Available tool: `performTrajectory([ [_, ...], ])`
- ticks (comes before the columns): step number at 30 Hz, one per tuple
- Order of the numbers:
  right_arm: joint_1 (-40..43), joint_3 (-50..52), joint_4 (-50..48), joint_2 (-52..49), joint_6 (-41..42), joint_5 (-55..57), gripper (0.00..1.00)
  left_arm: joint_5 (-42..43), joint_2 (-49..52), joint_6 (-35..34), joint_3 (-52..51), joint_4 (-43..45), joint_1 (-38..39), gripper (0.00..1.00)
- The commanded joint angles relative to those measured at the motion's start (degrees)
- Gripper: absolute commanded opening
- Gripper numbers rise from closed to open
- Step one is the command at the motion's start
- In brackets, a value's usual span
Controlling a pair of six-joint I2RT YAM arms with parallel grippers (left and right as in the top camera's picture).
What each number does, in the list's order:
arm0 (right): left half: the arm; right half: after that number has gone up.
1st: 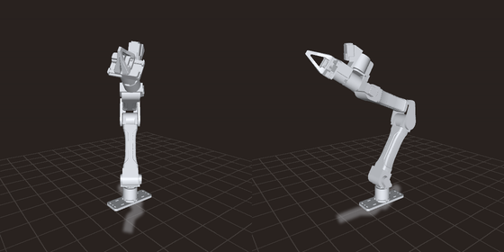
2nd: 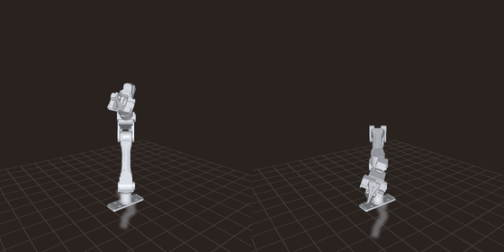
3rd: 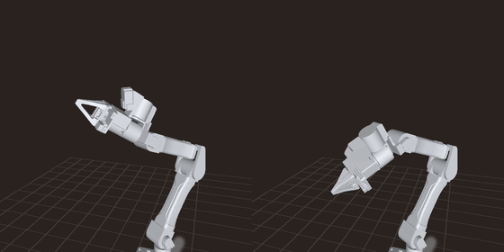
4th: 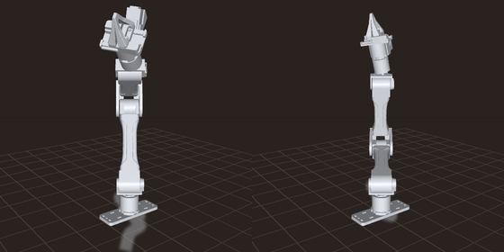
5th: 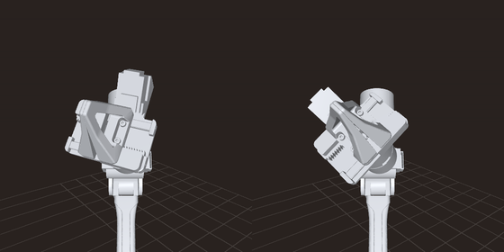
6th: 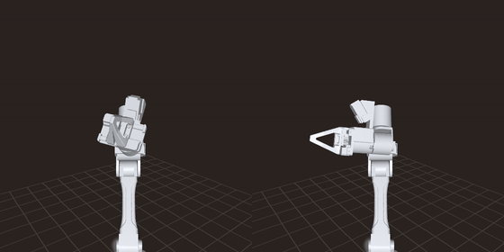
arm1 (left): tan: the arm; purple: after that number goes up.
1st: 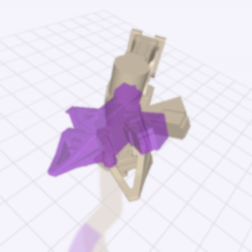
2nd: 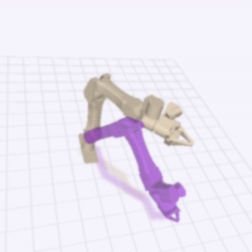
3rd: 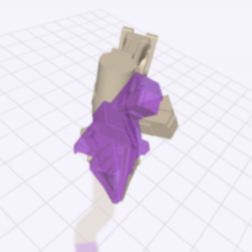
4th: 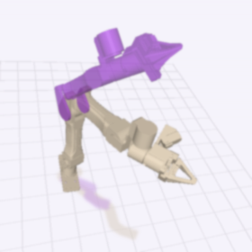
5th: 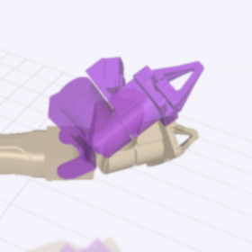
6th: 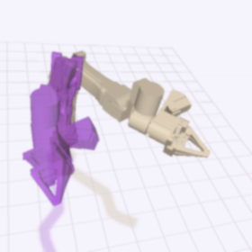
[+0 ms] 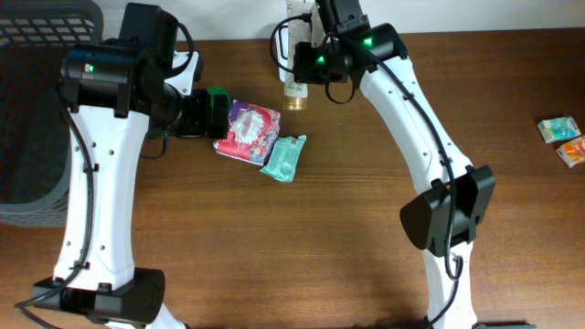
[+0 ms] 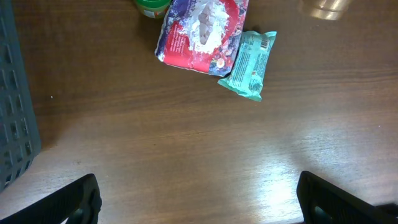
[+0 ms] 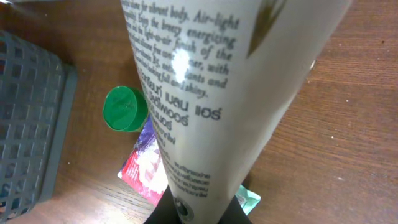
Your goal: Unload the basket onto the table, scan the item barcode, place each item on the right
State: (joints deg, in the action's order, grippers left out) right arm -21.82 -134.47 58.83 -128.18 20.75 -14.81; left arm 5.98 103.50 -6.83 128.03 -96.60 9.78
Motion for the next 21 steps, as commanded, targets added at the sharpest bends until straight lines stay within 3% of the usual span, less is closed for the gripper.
performTrajectory([
  [1, -0.2, -1.6, 0.1, 4.4, -1.1, 0.1, 0.04, 0.0, -0.9, 0.9, 0.1, 0.0, 0.2, 0.99],
  [17, -0.2, -1.6, 1.0, 4.4, -2.1, 0.6, 0.04, 0.0, -0.9, 0.9, 0.1, 0.0, 0.2, 0.99],
  [19, -0.2, -1.6, 2.1, 4.4, -2.1, 5.2, 0.04, 0.0, -0.9, 0.9, 0.1, 0.0, 0.2, 0.99],
  [21, -0.2, -1.6, 7.6, 4.3, 0.1, 20.2, 0.04, 0.0, -0.9, 0.9, 0.1, 0.0, 0.2, 0.99],
])
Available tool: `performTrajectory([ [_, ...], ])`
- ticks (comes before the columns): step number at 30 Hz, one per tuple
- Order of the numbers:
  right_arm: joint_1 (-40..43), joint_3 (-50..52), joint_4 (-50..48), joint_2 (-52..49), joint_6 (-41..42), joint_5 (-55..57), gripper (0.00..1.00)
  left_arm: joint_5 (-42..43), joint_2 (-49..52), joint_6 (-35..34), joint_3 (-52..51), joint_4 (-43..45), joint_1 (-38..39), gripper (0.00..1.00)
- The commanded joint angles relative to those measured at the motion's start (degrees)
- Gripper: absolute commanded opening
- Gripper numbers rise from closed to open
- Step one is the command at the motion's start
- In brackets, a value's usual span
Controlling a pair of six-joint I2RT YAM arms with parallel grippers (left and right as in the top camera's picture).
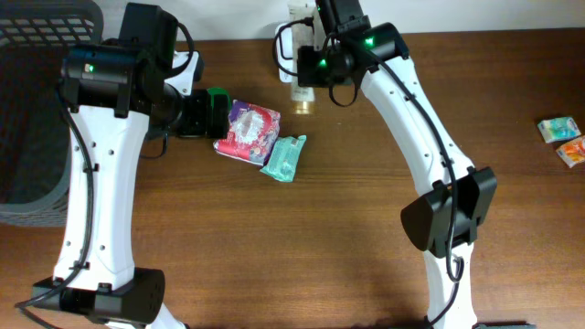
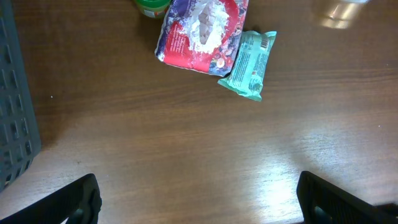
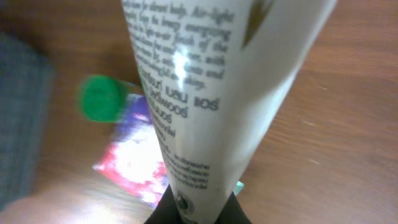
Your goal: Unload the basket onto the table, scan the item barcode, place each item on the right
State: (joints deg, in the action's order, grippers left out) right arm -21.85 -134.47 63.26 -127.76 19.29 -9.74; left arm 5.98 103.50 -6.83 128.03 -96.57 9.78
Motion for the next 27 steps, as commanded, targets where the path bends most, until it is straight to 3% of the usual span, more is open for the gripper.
performTrajectory([
  [1, -0.2, -1.6, 6.5, 3.8, 2.7, 21.3, 0.04, 0.0, -0.9, 0.9, 0.1, 0.0, 0.2, 0.99],
  [3, -0.2, -0.7, 15.2, 3.2, 2.8, 30.0, 0.04, 0.0, -0.9, 0.9, 0.1, 0.0, 0.2, 0.99],
  [6, -0.1, 5.3, 19.0, 1.5, 2.9, 35.5, 0.04, 0.0, -0.9, 0.9, 0.1, 0.0, 0.2, 0.99],
  [10, -0.1, 22.8, 11.8, 0.7, 8.9, 50.0, 0.04, 0.0, -0.9, 0.9, 0.1, 0.0, 0.2, 0.99],
  [14, -0.2, 32.9, 3.2, 0.7, 8.9, 51.8, 0.04, 0.0, -0.9, 0.9, 0.1, 0.0, 0.2, 0.99],
  [16, -0.3, 34.2, 2.3, 0.7, 8.9, 46.9, 0.35, 0.0, -0.9, 0.9, 0.1, 0.0, 0.2, 0.99],
  [17, -0.4, 33.6, 2.3, 0.8, 8.9, 43.0, 0.41, 0.0, -0.9, 0.9, 0.1, 0.0, 0.2, 0.99],
  [20, -0.4, 29.7, 3.4, 0.8, 8.9, 33.2, 0.42, 0.0, -0.9, 0.9, 0.1, 0.0, 0.2, 0.99],
  [23, -0.1, 18.2, 11.5, 0.8, 8.8, 32.2, 0.46, 0.0, -0.9, 0.9, 0.1, 0.0, 0.2, 0.99],
  [26, 3.7, 4.9, 19.6, 0.8, 8.4, 30.8, 0.83, 0.0, -0.9, 0.9, 0.1, 0.0, 0.2, 0.99],
  [27, 5.5, 3.4, 20.5, 0.8, 6.7, 28.1, 0.87, 0.0, -0.9, 0.9, 0.1, 0.0, 0.2, 0.99],
])
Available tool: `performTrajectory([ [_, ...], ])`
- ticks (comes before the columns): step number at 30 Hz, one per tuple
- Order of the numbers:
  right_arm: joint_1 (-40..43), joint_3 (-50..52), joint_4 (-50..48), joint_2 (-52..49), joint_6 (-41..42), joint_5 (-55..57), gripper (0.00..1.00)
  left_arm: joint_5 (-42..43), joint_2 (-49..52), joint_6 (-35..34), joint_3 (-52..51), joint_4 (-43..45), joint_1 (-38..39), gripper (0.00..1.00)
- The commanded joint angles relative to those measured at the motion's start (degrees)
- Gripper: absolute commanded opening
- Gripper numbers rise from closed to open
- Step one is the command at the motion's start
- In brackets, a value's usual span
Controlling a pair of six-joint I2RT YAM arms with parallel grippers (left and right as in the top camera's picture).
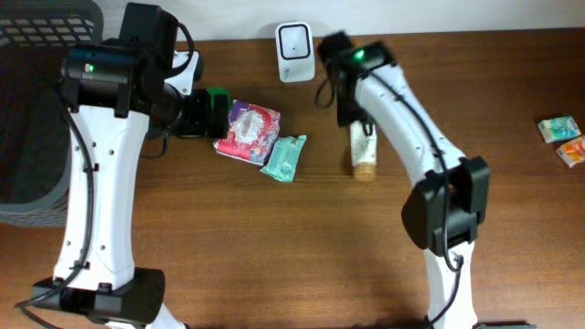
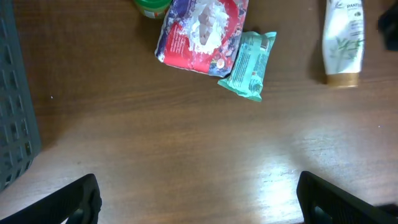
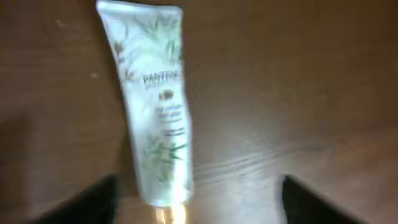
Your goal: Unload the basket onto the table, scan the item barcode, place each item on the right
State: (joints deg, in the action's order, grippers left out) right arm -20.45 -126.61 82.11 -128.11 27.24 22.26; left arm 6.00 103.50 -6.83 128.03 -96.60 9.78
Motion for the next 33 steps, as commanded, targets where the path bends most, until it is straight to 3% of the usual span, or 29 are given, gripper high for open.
performTrajectory([
  [1, 7.5, -4.8, 1.7, 1.1, -5.5, -12.8, 0.94, 0.0, -0.9, 0.9, 0.1, 0.0, 0.2, 0.99],
  [3, 13.3, -2.0, 0.9, 0.4, -15.5, -32.0, 0.95, 0.0, -0.9, 0.9, 0.1, 0.0, 0.2, 0.99],
  [4, 14.1, -0.7, 0.0, 0.3, -16.2, -34.2, 0.95, 0.0, -0.9, 0.9, 0.1, 0.0, 0.2, 0.99],
  [5, 14.3, 1.1, -1.6, 0.3, -16.1, -35.1, 0.94, 0.0, -0.9, 0.9, 0.1, 0.0, 0.2, 0.99],
  [8, 13.5, 9.7, -10.2, 0.3, -13.3, -35.5, 0.75, 0.0, -0.9, 0.9, 0.1, 0.0, 0.2, 0.99],
  [13, 13.4, 24.1, -24.9, 0.2, -13.2, -35.6, 0.66, 0.0, -0.9, 0.9, 0.1, 0.0, 0.2, 0.99],
  [14, 13.1, 25.6, -26.5, 0.2, -13.3, -37.0, 0.58, 0.0, -0.9, 0.9, 0.1, 0.0, 0.2, 0.99],
  [17, 12.0, 25.9, -28.6, 0.2, -13.3, -39.1, 0.14, 0.0, -0.9, 0.9, 0.1, 0.0, 0.2, 0.99],
  [18, 11.8, 25.9, -29.1, 0.2, -13.3, -39.7, 0.04, 0.0, -0.9, 0.9, 0.1, 0.0, 0.2, 0.99],
  [21, 11.5, 23.1, -28.6, 0.6, -13.3, -39.9, 0.04, 0.0, -0.9, 0.9, 0.1, 0.0, 0.2, 0.99],
  [27, 11.4, 1.3, -24.9, 2.7, -13.2, -42.0, 0.04, 0.0, -0.9, 0.9, 0.1, 0.0, 0.2, 0.99],
  [33, 8.2, 0.8, -48.6, -1.3, -5.7, -42.0, 0.04, 0.0, -0.9, 0.9, 0.1, 0.0, 0.2, 0.99],
])
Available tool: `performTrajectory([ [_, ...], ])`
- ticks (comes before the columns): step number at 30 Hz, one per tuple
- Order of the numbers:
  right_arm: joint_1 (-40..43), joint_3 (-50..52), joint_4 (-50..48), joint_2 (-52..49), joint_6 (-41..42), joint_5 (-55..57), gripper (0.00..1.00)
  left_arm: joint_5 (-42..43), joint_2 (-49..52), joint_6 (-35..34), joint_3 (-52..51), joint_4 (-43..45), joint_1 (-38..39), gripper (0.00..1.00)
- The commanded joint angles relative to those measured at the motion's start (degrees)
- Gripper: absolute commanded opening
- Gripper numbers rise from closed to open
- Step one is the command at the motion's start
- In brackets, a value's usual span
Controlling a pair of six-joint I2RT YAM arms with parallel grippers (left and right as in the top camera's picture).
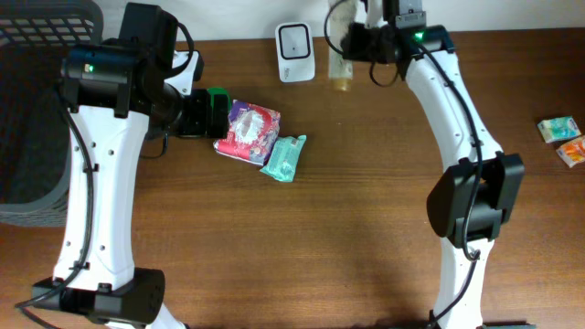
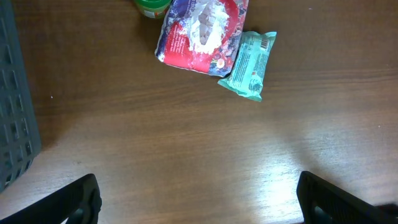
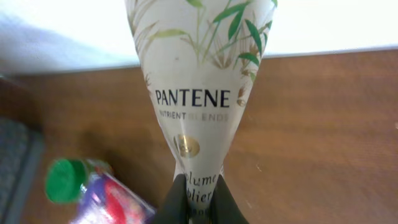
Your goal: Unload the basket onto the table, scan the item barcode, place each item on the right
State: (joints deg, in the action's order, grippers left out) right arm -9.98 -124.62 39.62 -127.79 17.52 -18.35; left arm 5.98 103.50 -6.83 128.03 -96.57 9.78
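Observation:
A white Pantene tube [image 3: 198,93] with leaf print hangs in my right gripper [image 3: 196,200], which is shut on its lower end, front label toward the wrist camera. From overhead the tube [image 1: 341,57] sits just right of the white barcode scanner [image 1: 295,40] at the table's back edge. My left gripper [image 2: 199,202] is open above bare wood, holding nothing.
A red-and-purple packet [image 2: 202,31], a teal packet [image 2: 249,57] and a green-capped item [image 2: 152,5] lie left of centre. A dark basket [image 1: 41,32] fills the far left. Two small snack packs [image 1: 559,129] lie at the right edge.
The tube lay flat on the table right of the teal packet with my right gripper open over it. Now the gripper is shut on it, held up beside the scanner. Left arm unmoved.
My right gripper held the tube by the scanner, its printed back toward the wrist camera, and stayed there a moment later. Then the tube lay on the table, released. Now it is gripped again with the front label facing the wrist camera.

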Motion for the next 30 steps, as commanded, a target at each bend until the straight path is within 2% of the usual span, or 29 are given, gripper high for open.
performTrajectory([
  [1, -3.6, -1.2, -11.0, -3.2, 4.0, -1.4, 0.04, 0.0, -0.9, 0.9, 0.1, 0.0, 0.2, 0.99],
  [4, -8.0, -1.2, -20.9, -8.2, 4.0, 3.8, 0.04, 0.0, -0.9, 0.9, 0.1, 0.0, 0.2, 0.99],
  [8, -11.0, -1.2, -27.8, -10.3, 4.0, 12.8, 0.04, 0.0, -0.9, 0.9, 0.1, 0.0, 0.2, 0.99],
  [19, -6.9, -1.2, -28.5, -9.6, 4.1, 14.1, 0.04, 0.0, -0.9, 0.9, 0.1, 0.0, 0.2, 0.99],
  [23, -1.4, -1.2, -20.5, -3.6, 4.0, 14.1, 0.04, 0.0, -0.9, 0.9, 0.1, 0.0, 0.2, 0.99],
  [27, 10.0, -1.2, -3.6, 0.9, 3.7, 14.1, 0.04, 0.0, -0.9, 0.9, 0.1, 0.0, 0.2, 0.99],
  [28, 12.9, -1.2, 0.7, 1.0, 0.9, 14.1, 0.04, 0.0, -0.9, 0.9, 0.1, 0.0, 0.2, 0.99],
  [30, 20.5, -1.2, 12.3, 0.7, -15.5, 14.1, 0.04, 0.0, -0.9, 0.9, 0.1, 0.0, 0.2, 0.99],
])
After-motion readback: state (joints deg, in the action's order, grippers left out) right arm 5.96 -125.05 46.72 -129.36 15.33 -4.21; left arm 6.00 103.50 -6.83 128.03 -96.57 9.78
